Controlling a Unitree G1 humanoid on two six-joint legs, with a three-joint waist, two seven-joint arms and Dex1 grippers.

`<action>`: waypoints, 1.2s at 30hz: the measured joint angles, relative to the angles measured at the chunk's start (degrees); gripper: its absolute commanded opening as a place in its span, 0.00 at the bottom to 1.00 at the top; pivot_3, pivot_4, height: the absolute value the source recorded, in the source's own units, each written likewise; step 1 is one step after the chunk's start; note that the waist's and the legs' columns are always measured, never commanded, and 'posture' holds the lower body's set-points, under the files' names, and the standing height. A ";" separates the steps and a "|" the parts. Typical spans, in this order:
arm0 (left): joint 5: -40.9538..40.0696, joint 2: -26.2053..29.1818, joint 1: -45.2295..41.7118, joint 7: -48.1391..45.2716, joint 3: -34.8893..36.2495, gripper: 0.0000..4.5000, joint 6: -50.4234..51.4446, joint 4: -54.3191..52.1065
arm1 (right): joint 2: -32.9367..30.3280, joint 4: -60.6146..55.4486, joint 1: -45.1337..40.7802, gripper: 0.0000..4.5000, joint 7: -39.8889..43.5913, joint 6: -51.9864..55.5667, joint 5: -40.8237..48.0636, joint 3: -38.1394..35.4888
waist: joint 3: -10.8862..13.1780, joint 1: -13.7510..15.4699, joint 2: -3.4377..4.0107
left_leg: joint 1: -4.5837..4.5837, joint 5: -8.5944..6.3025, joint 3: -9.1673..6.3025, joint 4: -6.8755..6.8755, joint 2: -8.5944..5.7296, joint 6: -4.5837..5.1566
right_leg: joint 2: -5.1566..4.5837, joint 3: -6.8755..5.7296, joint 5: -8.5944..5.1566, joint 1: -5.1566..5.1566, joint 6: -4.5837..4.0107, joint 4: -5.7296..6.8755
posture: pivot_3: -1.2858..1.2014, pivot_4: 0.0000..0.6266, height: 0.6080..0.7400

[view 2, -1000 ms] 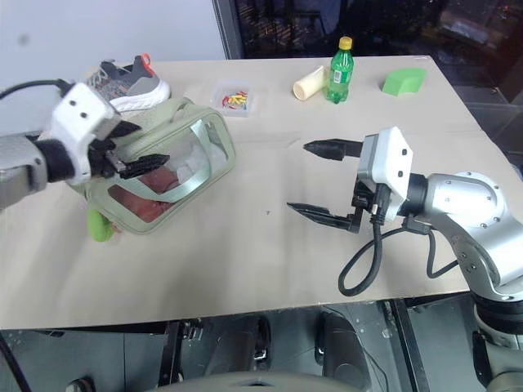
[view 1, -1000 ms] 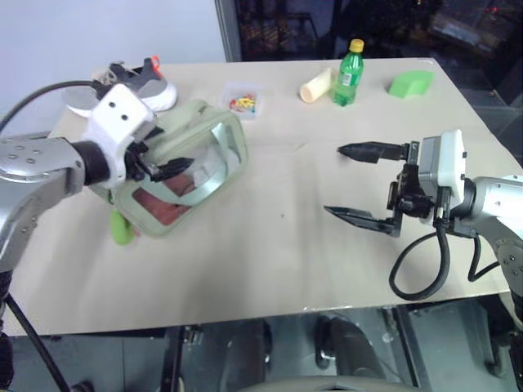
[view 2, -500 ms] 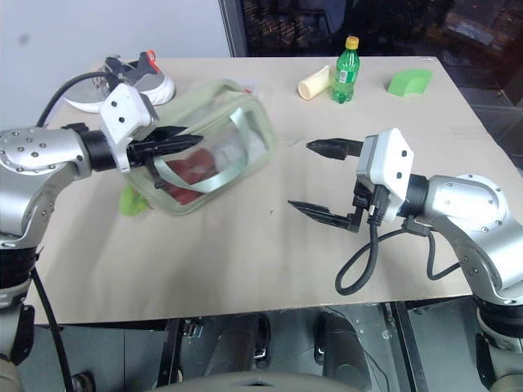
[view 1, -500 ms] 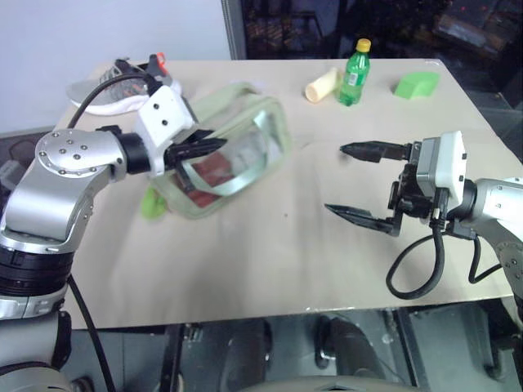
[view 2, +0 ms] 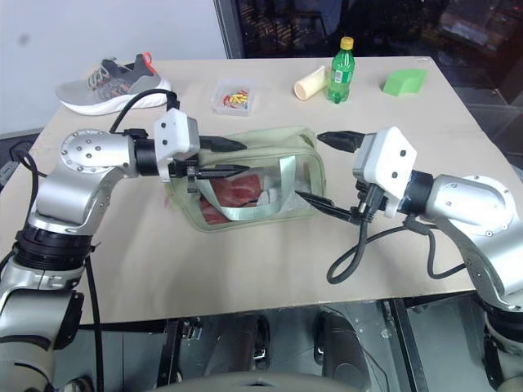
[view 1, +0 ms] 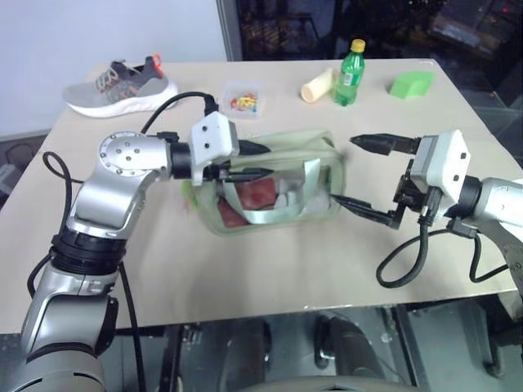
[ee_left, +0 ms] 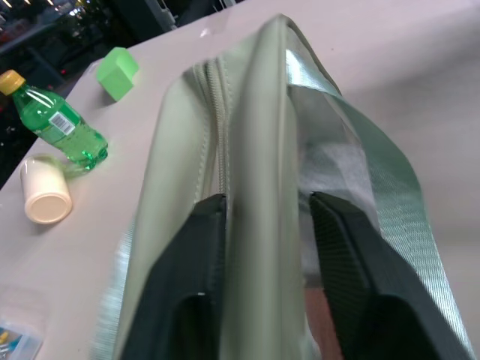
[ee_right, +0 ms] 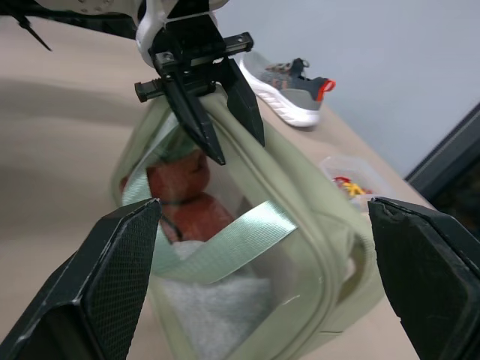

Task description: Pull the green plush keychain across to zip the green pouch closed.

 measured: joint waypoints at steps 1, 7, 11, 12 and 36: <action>-1.85 0.39 1.52 -0.07 2.13 0.61 1.32 -1.80 | -0.04 -0.24 -0.42 1.00 -0.27 -0.01 -0.84 0.56 | 0.00 -0.15 0.00 | 0.03 0.00 0.02 0.00 0.02 0.00 | 0.00 0.05 0.00 -0.01 0.00 0.00 | 0.52 0.24 1.00; -16.67 0.38 8.05 4.59 16.06 0.61 12.63 -11.46 | -0.53 0.80 -5.14 1.00 -0.32 -2.10 -9.27 7.99 | 0.01 -0.23 -0.01 | 0.15 0.00 -0.14 0.05 0.02 0.00 | -0.02 0.20 -0.03 -0.03 -0.03 0.15 | 0.52 0.24 1.00; -27.14 2.66 16.68 5.35 27.53 0.61 18.95 -16.92 | 1.78 4.41 -9.49 1.00 1.88 -4.15 -12.37 13.31 | 0.03 -0.99 -0.05 | 0.29 0.00 -0.11 0.05 0.02 0.00 | -0.02 0.28 -0.06 0.01 -0.07 0.26 | 0.52 0.24 1.00; -29.66 2.54 21.37 7.08 31.10 0.61 20.50 -20.47 | 2.67 5.42 -10.48 1.00 3.47 -4.95 -13.13 15.51 | 0.05 -0.36 -0.10 | 0.30 0.00 -0.14 0.09 -0.02 -0.01 | -0.06 0.21 -0.13 0.06 -0.19 0.28 | 0.52 0.24 1.00; -27.71 -10.75 62.32 3.39 46.38 1.00 8.03 -27.09 | 13.75 20.51 -21.37 0.67 6.10 -2.06 -22.62 24.70 | 0.04 -1.18 -0.20 | 0.31 -0.13 -0.02 0.09 0.03 -0.23 | -0.11 0.29 -0.16 -0.09 -0.27 0.33 | 0.52 0.24 1.00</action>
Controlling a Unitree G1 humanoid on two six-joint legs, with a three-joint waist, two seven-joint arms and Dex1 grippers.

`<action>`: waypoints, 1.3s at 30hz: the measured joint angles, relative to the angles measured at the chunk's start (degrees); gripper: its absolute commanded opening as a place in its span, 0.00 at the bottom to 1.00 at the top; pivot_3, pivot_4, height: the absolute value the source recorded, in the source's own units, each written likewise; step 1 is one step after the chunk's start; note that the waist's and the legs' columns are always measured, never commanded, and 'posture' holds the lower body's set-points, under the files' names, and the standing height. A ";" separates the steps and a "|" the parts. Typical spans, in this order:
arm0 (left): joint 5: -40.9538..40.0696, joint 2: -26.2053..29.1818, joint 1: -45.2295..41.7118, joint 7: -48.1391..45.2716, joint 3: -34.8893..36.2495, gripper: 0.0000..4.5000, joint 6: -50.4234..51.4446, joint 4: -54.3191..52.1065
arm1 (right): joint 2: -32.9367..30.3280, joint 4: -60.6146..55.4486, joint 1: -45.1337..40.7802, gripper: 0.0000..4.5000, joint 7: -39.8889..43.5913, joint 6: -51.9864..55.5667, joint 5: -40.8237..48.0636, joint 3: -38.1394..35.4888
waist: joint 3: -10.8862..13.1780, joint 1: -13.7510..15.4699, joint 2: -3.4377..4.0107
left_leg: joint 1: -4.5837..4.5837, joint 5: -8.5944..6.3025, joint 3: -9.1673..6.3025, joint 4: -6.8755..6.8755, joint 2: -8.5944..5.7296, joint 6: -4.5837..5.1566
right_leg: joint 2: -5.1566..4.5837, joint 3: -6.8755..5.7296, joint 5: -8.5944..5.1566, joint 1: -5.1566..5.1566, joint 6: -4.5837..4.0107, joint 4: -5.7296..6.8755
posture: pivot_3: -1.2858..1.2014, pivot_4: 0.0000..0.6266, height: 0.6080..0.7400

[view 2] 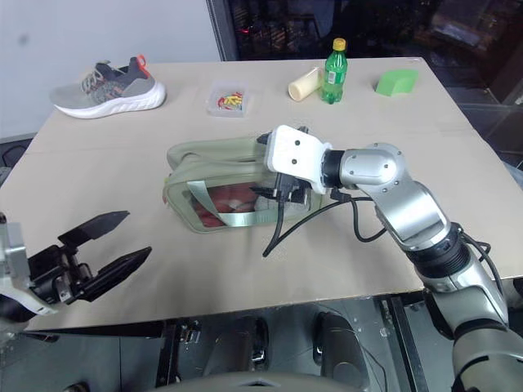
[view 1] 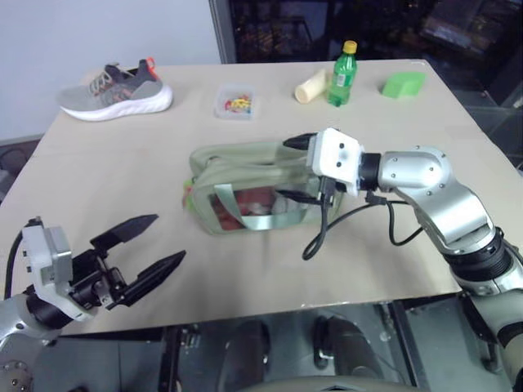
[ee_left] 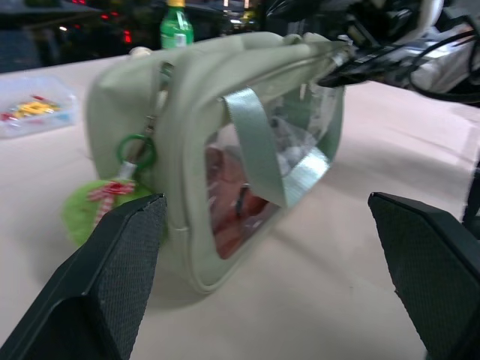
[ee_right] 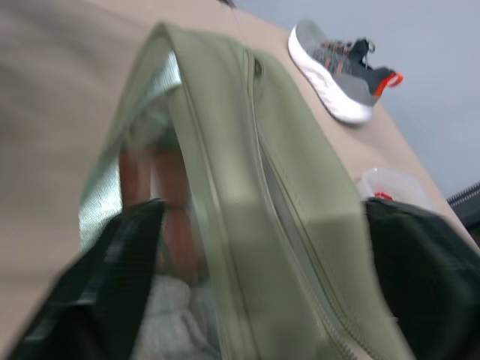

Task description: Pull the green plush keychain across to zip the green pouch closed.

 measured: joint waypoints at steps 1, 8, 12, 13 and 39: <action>0.08 -0.01 -0.26 0.17 -0.68 1.00 -0.13 0.01 | 0.03 0.03 0.00 0.55 0.09 -0.04 -0.43 0.03 | 0.00 -0.03 0.00 | 0.00 0.00 0.00 0.00 0.00 0.00 | 0.01 0.00 0.00 0.00 0.00 0.00 | 0.52 0.24 1.00; 0.78 -0.64 -2.42 2.58 -4.55 1.00 -1.69 0.89 | -0.09 0.86 -0.02 0.01 0.80 -3.41 -3.85 0.21 | 0.00 -0.24 0.00 | 0.00 0.00 0.00 0.00 0.01 0.01 | 0.02 0.00 0.00 0.00 0.00 0.00 | 0.52 0.24 1.00; 1.86 -1.32 -4.54 4.38 -5.70 1.00 -2.96 2.75 | -0.06 4.80 -2.08 0.01 0.82 -6.87 -6.14 0.23 | 0.01 -0.24 0.01 | 0.00 0.01 -0.01 0.00 0.01 0.01 | 0.02 -0.01 0.00 -0.01 0.00 0.01 | 0.52 0.24 1.00; 2.39 -1.32 -5.06 4.91 -6.13 1.00 -3.58 3.35 | -0.01 6.00 -3.01 0.01 0.82 -7.85 -6.72 0.20 | 0.01 -0.24 0.01 | 0.01 0.01 0.00 0.00 0.01 0.01 | 0.02 -0.01 0.00 0.00 0.00 0.01 | 0.52 0.24 1.00; 22.85 0.80 -22.46 26.70 -19.88 1.00 -1.97 16.05 | 0.12 14.19 3.12 0.01 3.34 -36.48 -11.37 -1.46 | 0.05 -0.51 0.01 | 0.13 0.14 0.25 -0.36 0.08 0.17 | 0.16 0.04 0.00 0.00 -0.01 -0.14 | 0.52 0.24 1.00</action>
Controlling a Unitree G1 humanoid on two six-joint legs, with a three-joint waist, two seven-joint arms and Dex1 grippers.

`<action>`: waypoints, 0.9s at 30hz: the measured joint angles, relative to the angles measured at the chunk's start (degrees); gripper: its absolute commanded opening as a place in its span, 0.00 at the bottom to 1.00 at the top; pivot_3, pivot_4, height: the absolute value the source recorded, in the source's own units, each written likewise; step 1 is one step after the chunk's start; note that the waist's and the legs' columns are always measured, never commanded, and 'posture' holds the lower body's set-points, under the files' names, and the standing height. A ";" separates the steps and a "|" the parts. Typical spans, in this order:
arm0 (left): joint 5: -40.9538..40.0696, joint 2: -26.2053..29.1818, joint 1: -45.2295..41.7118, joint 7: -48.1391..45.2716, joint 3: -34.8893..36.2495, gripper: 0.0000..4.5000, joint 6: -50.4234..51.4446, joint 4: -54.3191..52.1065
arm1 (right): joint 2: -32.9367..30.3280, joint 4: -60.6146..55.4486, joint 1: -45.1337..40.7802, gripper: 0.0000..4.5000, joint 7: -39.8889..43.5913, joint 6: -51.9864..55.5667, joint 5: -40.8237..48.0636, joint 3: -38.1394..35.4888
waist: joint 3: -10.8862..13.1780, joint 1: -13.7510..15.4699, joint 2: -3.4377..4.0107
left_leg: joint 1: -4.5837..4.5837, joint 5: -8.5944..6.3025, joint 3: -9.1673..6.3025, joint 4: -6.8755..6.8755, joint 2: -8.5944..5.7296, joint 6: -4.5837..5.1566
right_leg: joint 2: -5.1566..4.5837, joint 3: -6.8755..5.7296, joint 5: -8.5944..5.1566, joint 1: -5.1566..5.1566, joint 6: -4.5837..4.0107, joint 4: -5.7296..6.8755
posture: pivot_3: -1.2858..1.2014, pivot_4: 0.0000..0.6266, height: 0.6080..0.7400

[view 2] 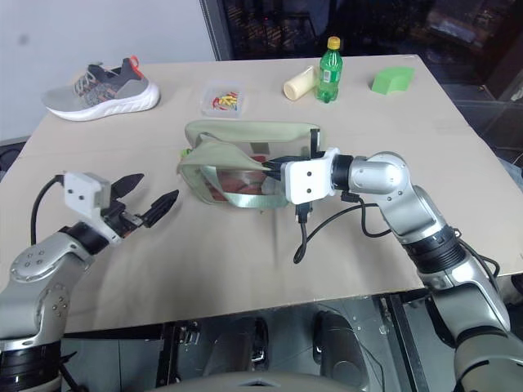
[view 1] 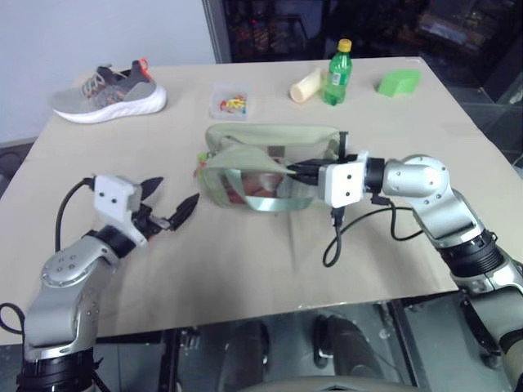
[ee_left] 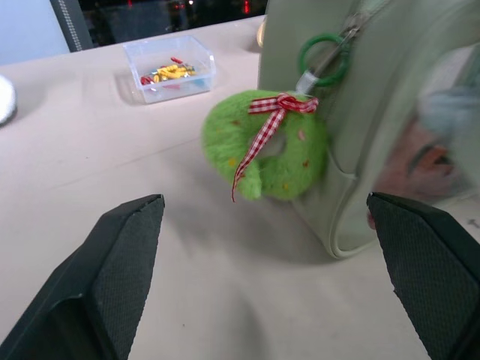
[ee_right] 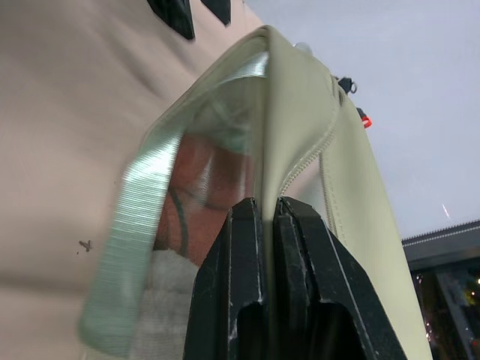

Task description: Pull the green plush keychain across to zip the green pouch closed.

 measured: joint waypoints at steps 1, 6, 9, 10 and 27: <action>1.32 0.12 -0.12 -0.38 -1.03 1.00 -0.74 0.31 | 0.03 -0.37 0.21 0.01 -0.06 0.58 -0.06 -0.14 | 0.00 0.05 0.01 | -0.01 0.00 -0.03 -0.01 0.01 0.00 | 0.00 0.01 0.00 -0.01 -0.01 0.00 | 0.52 0.24 1.00; 5.87 0.12 -4.50 -0.46 -5.47 1.00 -3.48 4.05 | 0.48 -0.76 0.31 0.01 -0.30 2.08 -0.26 -0.83 | 0.00 0.21 0.00 | -0.05 0.00 -0.02 -0.01 -0.04 0.00 | -0.03 0.03 0.00 -0.02 0.00 -0.03 | 0.52 0.24 1.00; 8.25 -0.09 -7.31 -0.18 -7.54 1.00 -5.45 6.98 | 0.78 -0.99 0.33 0.01 -0.39 2.69 -0.42 -0.89 | 0.00 0.12 0.00 | -0.06 0.00 0.06 -0.01 -0.04 0.00 | -0.02 0.03 0.02 -0.02 0.03 -0.04 | 0.52 0.24 1.00; 9.23 -0.29 -8.36 -0.13 -8.30 1.00 -6.26 8.13 | 0.88 -1.01 0.32 0.01 -0.44 2.90 -0.49 -0.91 | 0.00 0.14 0.00 | -0.06 0.00 0.11 -0.01 -0.04 0.00 | -0.02 0.03 0.02 -0.02 0.03 -0.04 | 0.52 0.24 1.00; 5.67 -0.05 -6.01 -5.04 -5.04 1.00 -8.59 10.13 | -0.02 -20.05 3.80 0.88 0.31 40.19 27.09 -14.64 | 0.00 1.07 0.00 | -0.14 -0.01 -0.21 -0.01 -0.11 0.03 | -0.16 -0.05 0.00 0.00 0.00 -0.08 | 0.52 0.24 1.00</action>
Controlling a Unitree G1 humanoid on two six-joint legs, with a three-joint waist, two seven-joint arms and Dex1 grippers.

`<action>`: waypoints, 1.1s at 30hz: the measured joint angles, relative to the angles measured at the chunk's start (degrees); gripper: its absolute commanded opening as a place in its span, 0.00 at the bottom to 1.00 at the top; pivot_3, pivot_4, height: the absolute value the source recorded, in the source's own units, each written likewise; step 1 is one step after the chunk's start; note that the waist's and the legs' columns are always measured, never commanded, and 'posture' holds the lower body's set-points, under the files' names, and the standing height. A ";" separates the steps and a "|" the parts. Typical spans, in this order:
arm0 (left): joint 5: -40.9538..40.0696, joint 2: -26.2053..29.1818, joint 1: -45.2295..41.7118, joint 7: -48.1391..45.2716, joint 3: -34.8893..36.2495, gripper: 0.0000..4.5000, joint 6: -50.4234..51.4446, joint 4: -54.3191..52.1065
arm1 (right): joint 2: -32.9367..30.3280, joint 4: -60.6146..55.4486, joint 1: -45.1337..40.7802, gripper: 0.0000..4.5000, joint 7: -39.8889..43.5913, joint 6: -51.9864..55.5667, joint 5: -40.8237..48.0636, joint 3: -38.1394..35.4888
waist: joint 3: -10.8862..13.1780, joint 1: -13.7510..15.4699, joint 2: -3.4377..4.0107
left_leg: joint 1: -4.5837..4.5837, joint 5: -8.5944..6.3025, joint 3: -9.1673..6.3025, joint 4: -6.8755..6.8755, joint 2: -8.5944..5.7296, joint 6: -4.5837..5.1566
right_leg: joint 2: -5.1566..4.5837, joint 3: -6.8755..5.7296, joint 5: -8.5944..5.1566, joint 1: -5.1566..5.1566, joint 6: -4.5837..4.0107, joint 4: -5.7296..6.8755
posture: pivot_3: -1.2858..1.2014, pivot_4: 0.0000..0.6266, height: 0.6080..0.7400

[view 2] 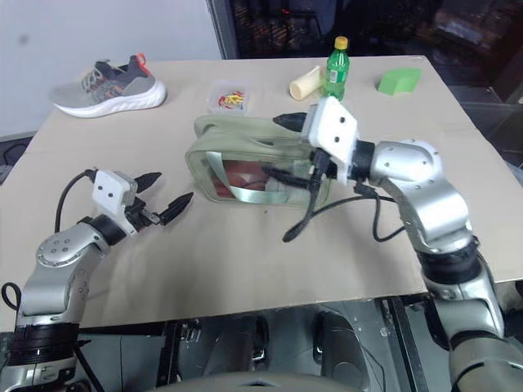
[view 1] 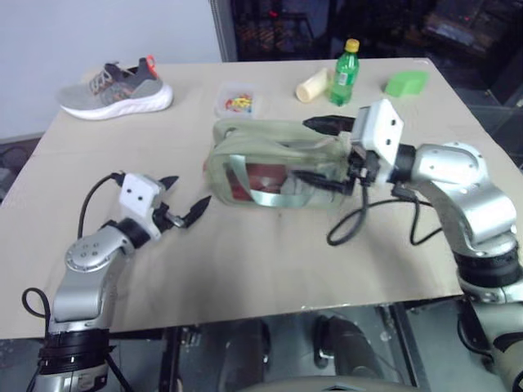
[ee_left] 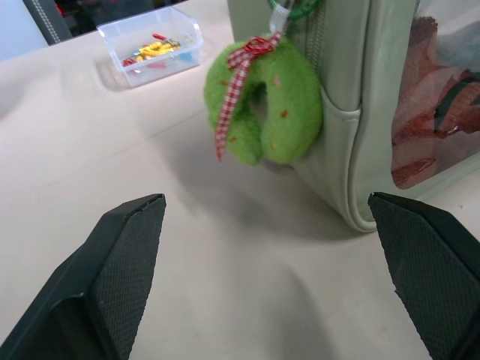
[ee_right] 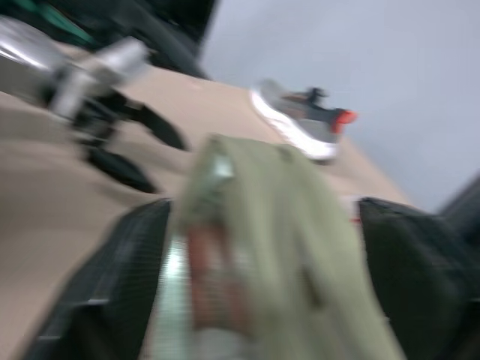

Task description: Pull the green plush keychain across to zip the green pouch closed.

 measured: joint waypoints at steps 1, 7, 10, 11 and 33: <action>-0.06 0.09 -0.04 -0.39 0.04 1.00 -0.20 0.13 | -1.55 -2.42 1.57 0.88 0.37 2.11 2.62 -1.24 | 0.00 0.19 0.00 | -0.01 -0.01 -0.01 0.00 -0.01 0.02 | -0.01 0.00 0.00 0.00 0.00 -0.02 | 0.52 0.24 1.00; 0.75 0.20 -2.98 -0.48 -0.50 1.00 -0.92 3.56 | -4.11 -9.10 5.00 0.88 -1.80 5.72 6.01 -2.51 | 0.00 0.46 0.00 | 0.01 -0.01 -0.03 0.00 0.03 0.02 | 0.04 -0.02 -0.01 -0.01 0.00 -0.02 | 0.52 0.24 1.00; 1.98 0.19 -6.11 -0.45 -1.72 1.00 -2.02 6.11 | -3.31 -9.55 4.54 0.88 -4.77 5.03 3.52 -0.63 | 0.00 0.49 0.00 | 0.02 -0.01 -0.01 0.01 0.02 0.02 | 0.04 -0.02 -0.01 0.00 0.00 0.00 | 0.52 0.24 1.00; 2.19 0.18 -6.49 -0.52 -2.07 1.00 -2.28 6.49 | -3.02 -9.37 4.11 0.88 -5.47 4.55 2.42 0.17 | 0.00 0.44 0.00 | 0.01 -0.01 0.01 0.01 0.02 0.02 | 0.04 0.00 -0.01 -0.01 0.00 -0.01 | 0.52 0.24 1.00; 6.29 -1.30 -7.01 1.67 -3.85 1.00 -5.59 8.60 | 3.58 15.16 -9.71 0.02 -5.28 -9.51 -19.81 15.91 | -0.01 -0.78 -0.01 | 0.00 0.00 0.27 0.01 0.02 0.02 | 0.05 -0.03 0.12 -0.01 0.21 0.04 | 0.52 0.24 1.00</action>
